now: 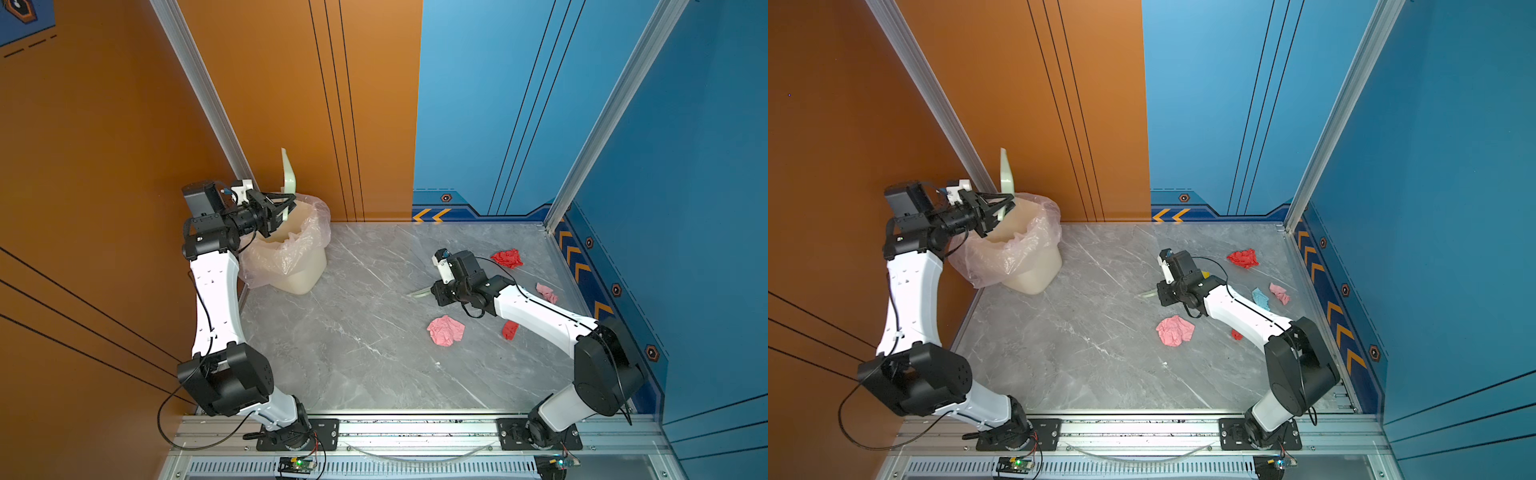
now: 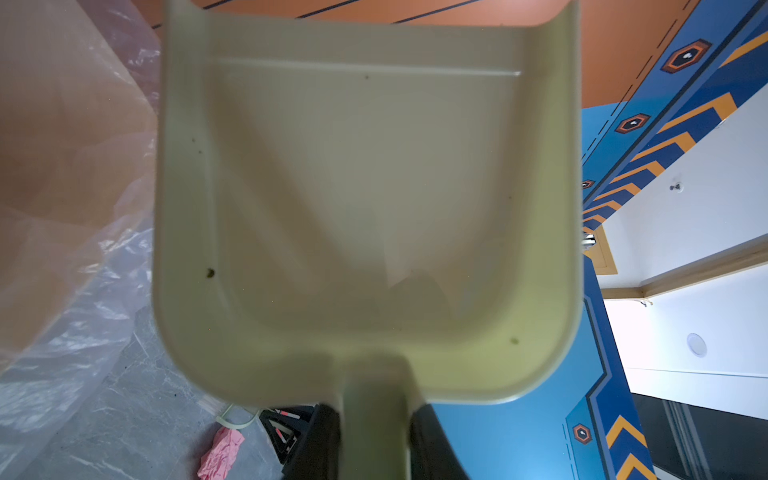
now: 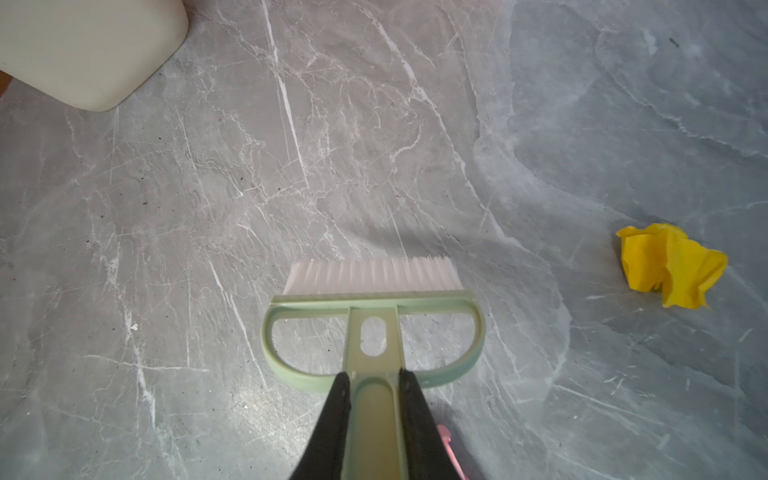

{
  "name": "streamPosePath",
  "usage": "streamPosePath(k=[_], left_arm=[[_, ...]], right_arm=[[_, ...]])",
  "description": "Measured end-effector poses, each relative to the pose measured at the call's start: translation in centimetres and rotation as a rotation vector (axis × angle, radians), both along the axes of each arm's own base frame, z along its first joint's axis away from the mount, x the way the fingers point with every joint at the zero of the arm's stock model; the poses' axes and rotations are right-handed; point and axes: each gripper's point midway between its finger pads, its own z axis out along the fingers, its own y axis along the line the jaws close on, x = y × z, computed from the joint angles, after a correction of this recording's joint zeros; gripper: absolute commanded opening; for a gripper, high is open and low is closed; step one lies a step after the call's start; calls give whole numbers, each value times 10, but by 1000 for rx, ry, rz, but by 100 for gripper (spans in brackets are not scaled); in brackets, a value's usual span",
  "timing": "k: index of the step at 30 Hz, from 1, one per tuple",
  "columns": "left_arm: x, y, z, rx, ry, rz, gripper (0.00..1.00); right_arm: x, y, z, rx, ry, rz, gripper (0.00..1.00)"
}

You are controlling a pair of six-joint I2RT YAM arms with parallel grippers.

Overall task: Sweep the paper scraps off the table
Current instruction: 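Tilt the dustpan over the bin with the left gripper to empty it, then lower the dustpan beside the pink scrap while the right brush moves behind it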

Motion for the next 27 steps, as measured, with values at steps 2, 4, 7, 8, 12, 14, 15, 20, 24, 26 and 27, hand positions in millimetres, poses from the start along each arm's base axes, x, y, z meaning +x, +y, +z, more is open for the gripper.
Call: streamPosePath(k=[2,4,7,8,12,14,15,20,24,26,27], left_arm=[[-6,-3,5,45,-30,15,0],[-13,-5,11,94,-62,31,0],[-23,-8,16,170,-107,60,0],[-25,-9,15,193,-115,71,0],[-30,-23,9,298,-138,81,0],[-28,-38,3,355,-149,62,0],[-28,-46,-2,385,-151,47,0],[-29,-99,-37,534,-148,-64,0],[-38,-141,-80,689,-137,-168,0],[-44,-154,-102,758,-127,-213,0],[-47,-160,-116,796,-117,-236,0]], right_arm=[[-1,-3,1,-8,0,-7,0],[-2,-8,7,-8,-5,-17,0],[-2,-19,20,1,-18,-38,0],[-2,-22,25,4,-23,-46,0],[-3,-40,50,24,-59,-86,0],[-7,-48,60,32,-66,-105,0],[-10,-52,65,36,-67,-114,0],[-27,-65,77,51,-51,-147,0],[-42,-76,78,54,-27,-189,0],[-50,-85,75,48,-15,-226,0],[-53,-90,73,44,-11,-251,0]])
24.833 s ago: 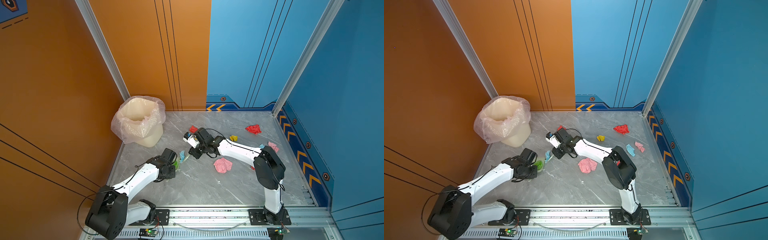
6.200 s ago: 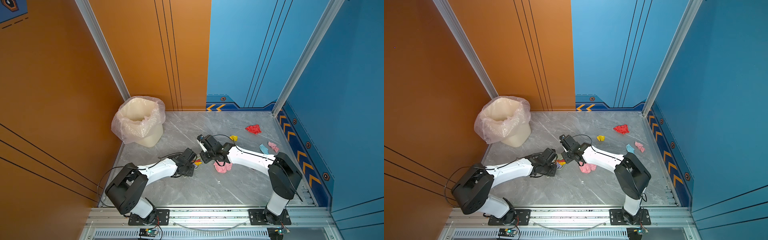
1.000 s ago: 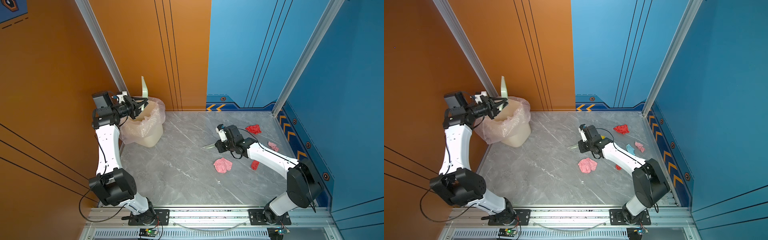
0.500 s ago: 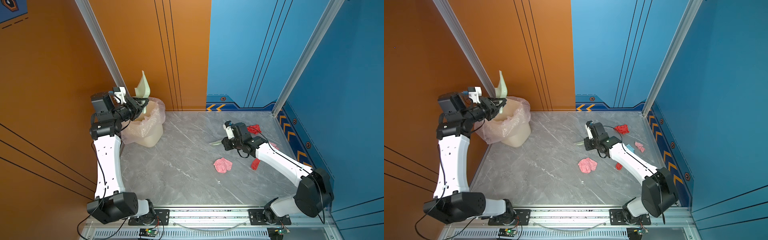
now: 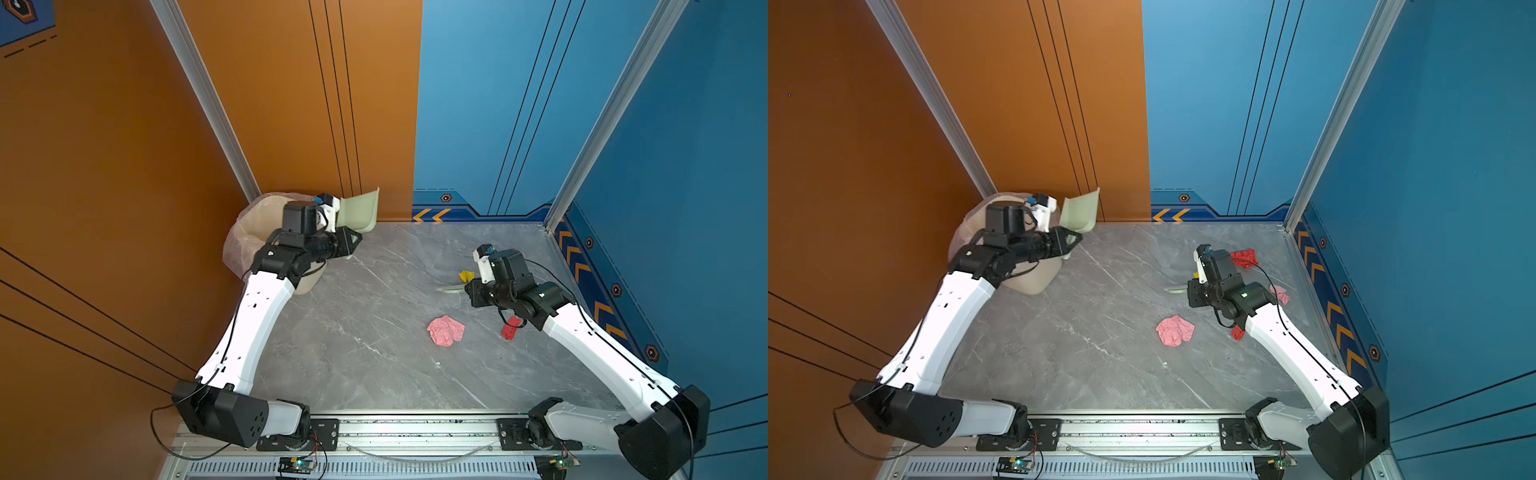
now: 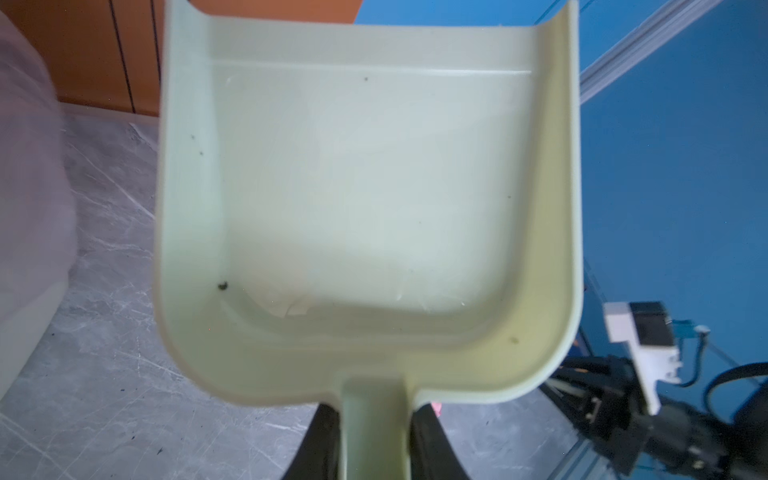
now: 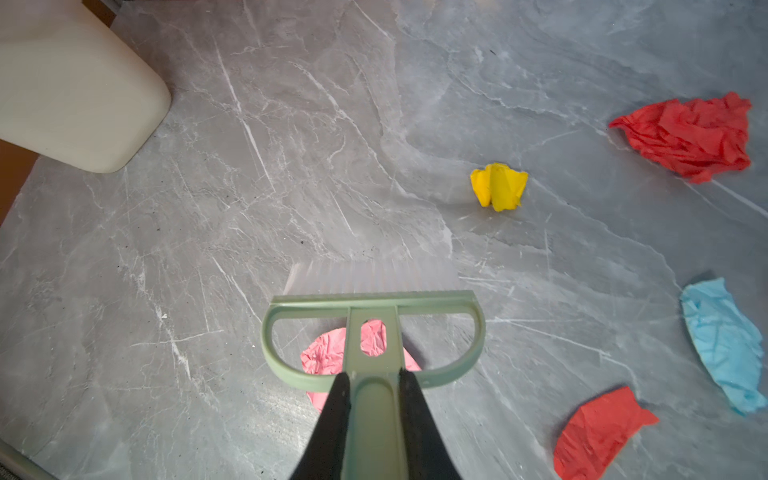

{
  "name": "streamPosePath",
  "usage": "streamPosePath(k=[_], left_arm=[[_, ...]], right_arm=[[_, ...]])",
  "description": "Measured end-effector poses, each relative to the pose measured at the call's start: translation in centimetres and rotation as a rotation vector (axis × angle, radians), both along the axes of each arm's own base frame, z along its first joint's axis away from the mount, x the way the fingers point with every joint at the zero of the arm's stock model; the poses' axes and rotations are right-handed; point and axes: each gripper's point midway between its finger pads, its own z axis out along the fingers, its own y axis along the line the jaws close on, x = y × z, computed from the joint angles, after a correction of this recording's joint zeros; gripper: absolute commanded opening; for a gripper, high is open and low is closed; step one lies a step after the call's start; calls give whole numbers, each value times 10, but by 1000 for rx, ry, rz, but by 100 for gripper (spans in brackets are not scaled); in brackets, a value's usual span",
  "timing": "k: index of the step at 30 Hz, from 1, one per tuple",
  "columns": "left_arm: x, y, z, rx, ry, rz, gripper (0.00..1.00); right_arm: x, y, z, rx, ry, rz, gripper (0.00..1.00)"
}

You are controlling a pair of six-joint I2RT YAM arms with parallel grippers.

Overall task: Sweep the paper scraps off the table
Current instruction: 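Lower the dustpan beside the pink scrap while the right brush moves behind it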

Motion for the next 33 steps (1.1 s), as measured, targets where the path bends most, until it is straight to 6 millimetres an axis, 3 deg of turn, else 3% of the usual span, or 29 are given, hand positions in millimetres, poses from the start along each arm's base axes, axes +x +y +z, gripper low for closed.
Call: streamPosePath(k=[6,17,26,33], left_arm=[[-24,-12,-71,216,72,-64,0],[-86,-40,-157,458,157,-225,0],[-135,-55,-191,557,158,-352,0],[-154,-60,-212,646,175,-426,0]], right_arm=[[-13,-30,-2,17,0,-171,0],[-8,-59,-3,85,4,-410,0],[-8,-69,-28,43,86,-518,0],[-13,-72,-62,-49,203,-532,0]])
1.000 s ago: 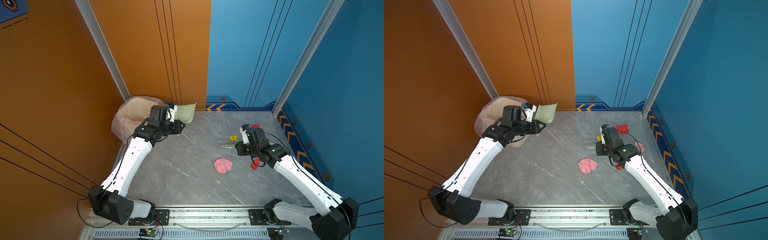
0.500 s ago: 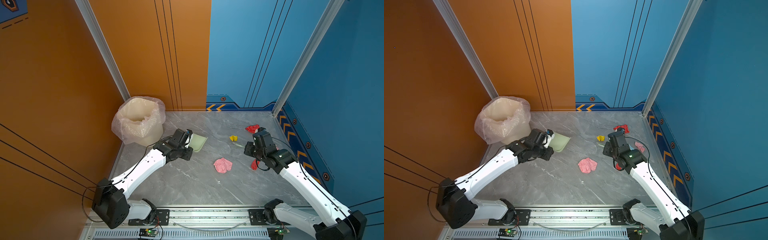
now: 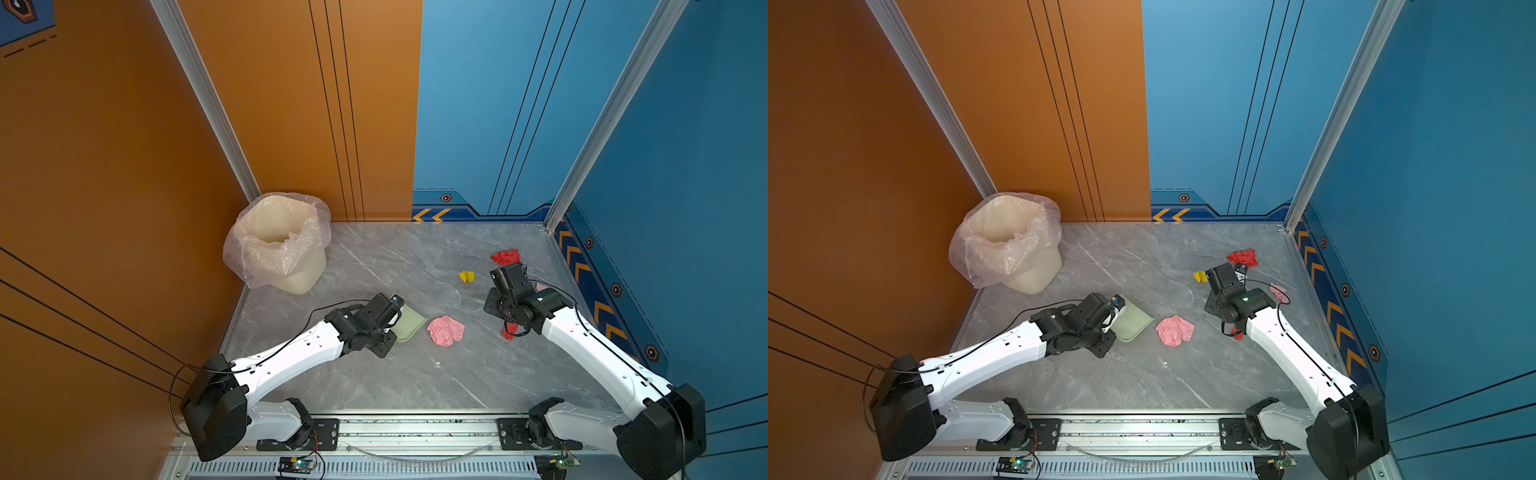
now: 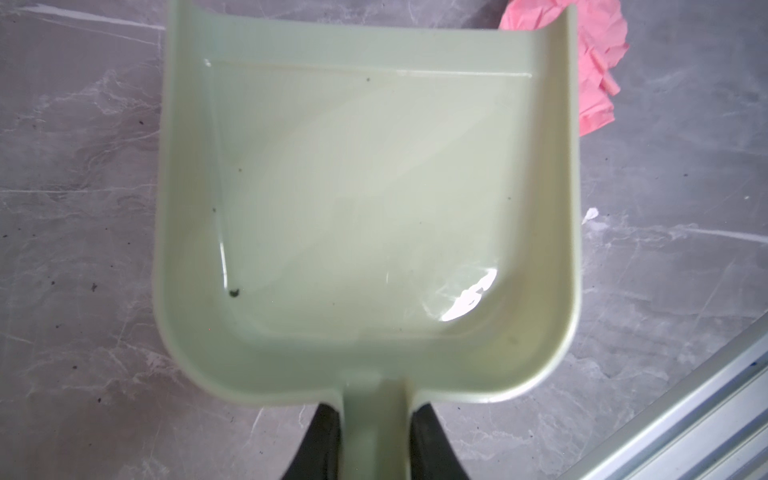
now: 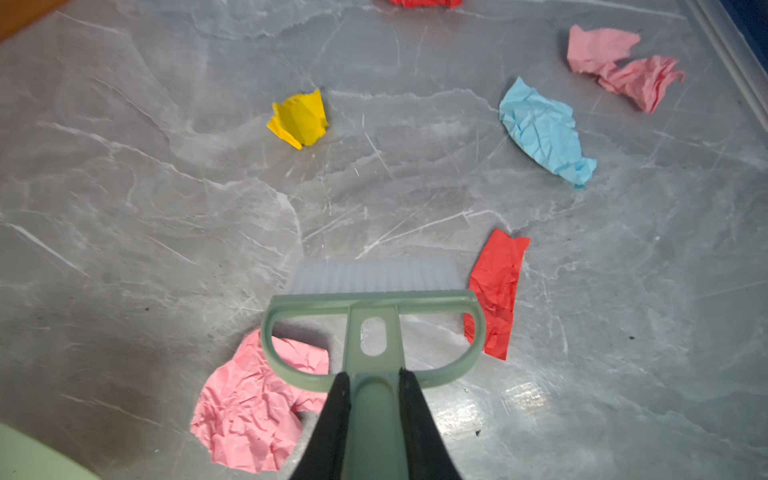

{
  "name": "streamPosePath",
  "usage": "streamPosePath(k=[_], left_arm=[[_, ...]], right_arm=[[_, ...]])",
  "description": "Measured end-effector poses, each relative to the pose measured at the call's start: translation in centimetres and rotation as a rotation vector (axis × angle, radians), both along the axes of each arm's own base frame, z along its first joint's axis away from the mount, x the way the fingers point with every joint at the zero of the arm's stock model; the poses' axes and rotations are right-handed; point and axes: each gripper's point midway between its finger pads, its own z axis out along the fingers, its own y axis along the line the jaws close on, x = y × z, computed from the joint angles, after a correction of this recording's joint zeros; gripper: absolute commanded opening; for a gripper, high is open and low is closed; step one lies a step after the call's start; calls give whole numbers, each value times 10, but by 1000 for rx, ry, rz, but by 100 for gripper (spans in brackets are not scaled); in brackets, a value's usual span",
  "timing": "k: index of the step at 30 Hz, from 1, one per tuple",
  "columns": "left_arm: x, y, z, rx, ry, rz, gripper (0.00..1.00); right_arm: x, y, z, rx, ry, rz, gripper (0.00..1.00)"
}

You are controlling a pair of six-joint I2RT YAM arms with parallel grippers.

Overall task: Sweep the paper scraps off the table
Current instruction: 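Lower the dustpan beside the pink scrap while the right brush moves behind it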

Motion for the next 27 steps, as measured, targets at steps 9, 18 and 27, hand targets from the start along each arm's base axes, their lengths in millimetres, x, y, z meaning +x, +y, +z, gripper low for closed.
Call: streamPosePath(k=[9,18,27], left_arm=[[-16,-8,-20,84,37,-105,0],[-19,-6,-32,130,60,-144,0],[-27,-6,-43,178,91,-187,0]], right_arm=[[0,15,-12,-10,104,127,0],[-6,30,-4,-46,189,380,0],[-24,48,-18,-54,276,619,0]])
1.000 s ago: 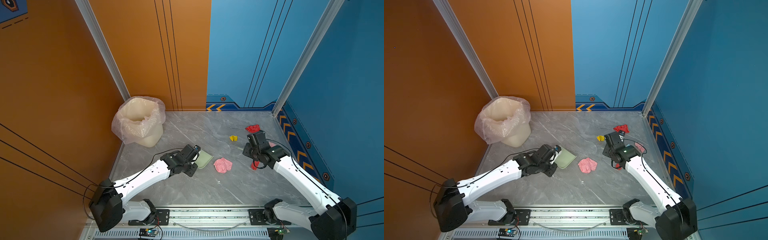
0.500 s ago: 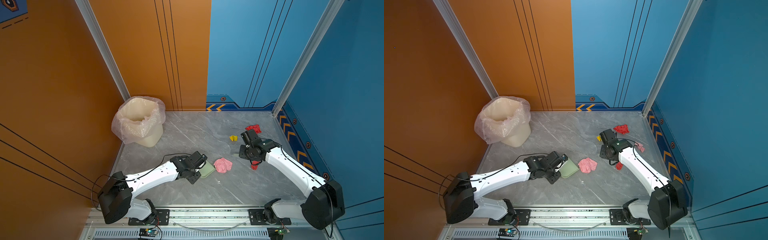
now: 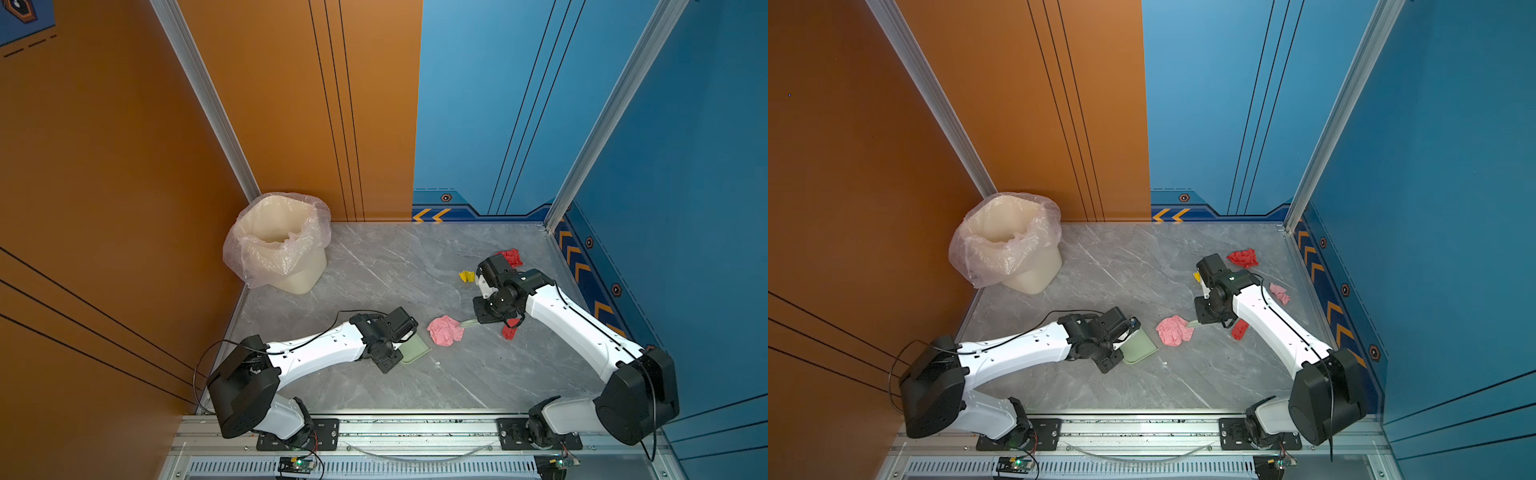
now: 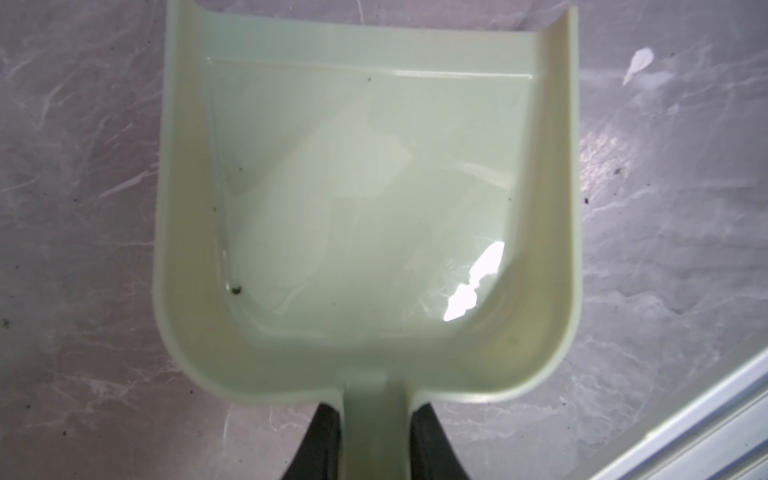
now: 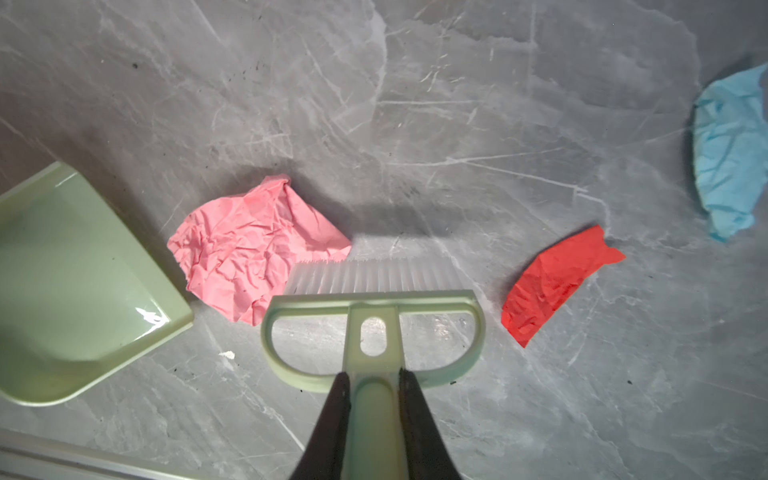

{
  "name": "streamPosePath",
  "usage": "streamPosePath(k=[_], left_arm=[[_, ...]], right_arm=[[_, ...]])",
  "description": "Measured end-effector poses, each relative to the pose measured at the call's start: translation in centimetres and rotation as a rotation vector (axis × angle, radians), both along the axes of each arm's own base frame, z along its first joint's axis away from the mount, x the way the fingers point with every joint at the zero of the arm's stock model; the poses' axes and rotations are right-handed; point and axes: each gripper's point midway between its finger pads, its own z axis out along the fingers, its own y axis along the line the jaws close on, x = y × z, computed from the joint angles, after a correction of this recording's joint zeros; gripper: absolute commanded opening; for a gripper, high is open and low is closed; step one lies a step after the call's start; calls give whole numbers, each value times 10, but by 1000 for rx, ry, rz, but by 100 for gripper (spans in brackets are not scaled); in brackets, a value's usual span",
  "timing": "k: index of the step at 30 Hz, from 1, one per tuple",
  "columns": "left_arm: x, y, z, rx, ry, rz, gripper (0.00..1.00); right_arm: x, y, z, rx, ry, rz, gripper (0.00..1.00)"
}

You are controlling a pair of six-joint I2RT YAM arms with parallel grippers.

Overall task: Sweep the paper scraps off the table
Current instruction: 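Lower the dustpan beside the pink scrap while the right brush moves behind it, then sweep the pink scrap into the dustpan with the right gripper's brush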

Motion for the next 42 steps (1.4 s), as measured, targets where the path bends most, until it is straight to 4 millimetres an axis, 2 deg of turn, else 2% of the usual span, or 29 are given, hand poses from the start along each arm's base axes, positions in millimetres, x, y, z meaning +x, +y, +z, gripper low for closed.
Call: streamPosePath(k=[7,12,22,25,29,37,42], left_arm=[[-2,2,-12,36,26,-1,0],[-2,2,-17,53,39,-1,0],[6,0,-16,35,25,8,0],[8,2,-16,28,30,22,0],[11,4,-17,22,38,38,0],[13,0,-20,19,60,41,0],[15,-4,-17,5,57,43,0]], right_arm=[[-4,17,-11,-48,24,163,0],[-4,37,-17,-75,28,265,0],[4,93,-7,-36,-89,451,0],[4,102,-4,-23,-107,479,0],[7,99,1,-15,-123,469,0],[30,71,37,83,-243,325,0],[51,52,37,54,-273,168,0]])
